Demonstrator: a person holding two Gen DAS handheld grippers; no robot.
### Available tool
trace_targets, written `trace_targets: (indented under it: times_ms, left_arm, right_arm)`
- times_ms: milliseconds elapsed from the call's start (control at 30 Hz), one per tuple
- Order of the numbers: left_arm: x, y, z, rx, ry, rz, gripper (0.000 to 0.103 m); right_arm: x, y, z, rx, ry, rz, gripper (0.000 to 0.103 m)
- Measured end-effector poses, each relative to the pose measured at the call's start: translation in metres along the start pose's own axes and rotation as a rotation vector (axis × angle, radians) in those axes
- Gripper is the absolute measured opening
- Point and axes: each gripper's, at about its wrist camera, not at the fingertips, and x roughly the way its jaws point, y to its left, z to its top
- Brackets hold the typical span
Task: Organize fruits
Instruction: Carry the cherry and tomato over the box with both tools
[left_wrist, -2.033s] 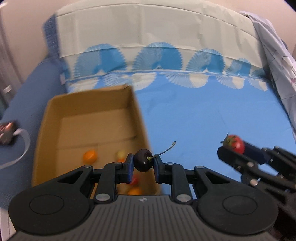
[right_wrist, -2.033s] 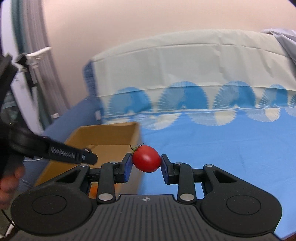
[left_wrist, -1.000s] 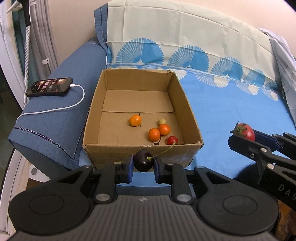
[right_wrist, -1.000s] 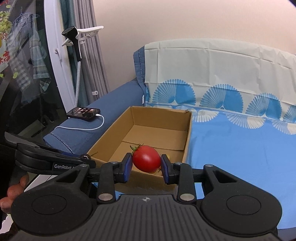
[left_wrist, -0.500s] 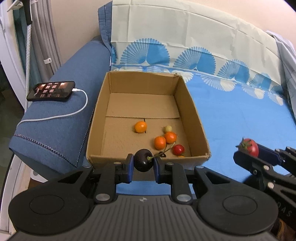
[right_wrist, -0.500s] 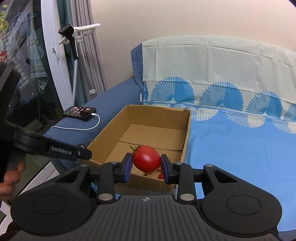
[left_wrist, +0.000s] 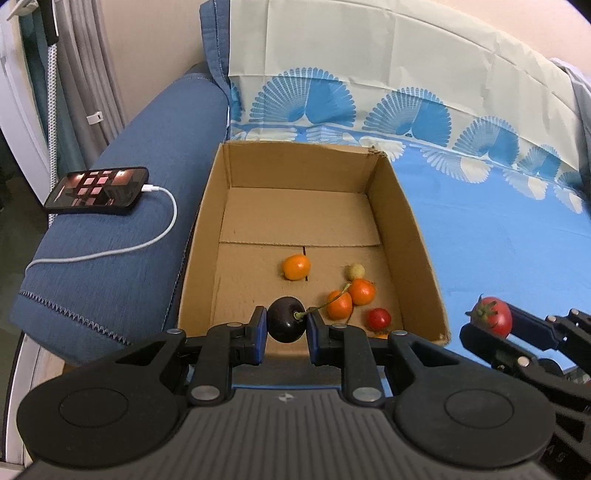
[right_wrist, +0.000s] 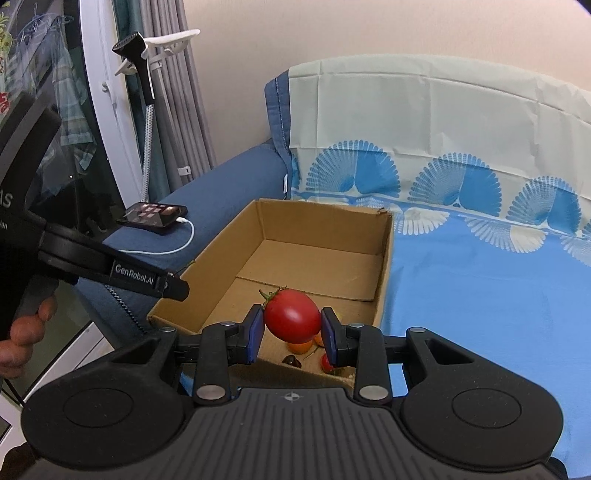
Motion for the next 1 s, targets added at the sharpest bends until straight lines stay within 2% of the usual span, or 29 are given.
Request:
trace_targets:
  times_ms: [533,1000]
  left_arm:
    - [0.083,0.003,0.041,0.013,0.078,0.039,0.024]
    - [0.158,0.008,0.045,0.028,0.173,0.089,0.024]
  right_arm:
    - [0.082,-0.010,0.011,-0.032,0.061,0.007,0.034]
    - [0.150,-0.028,0.006,-0.036,0.154,-0.011,0.034]
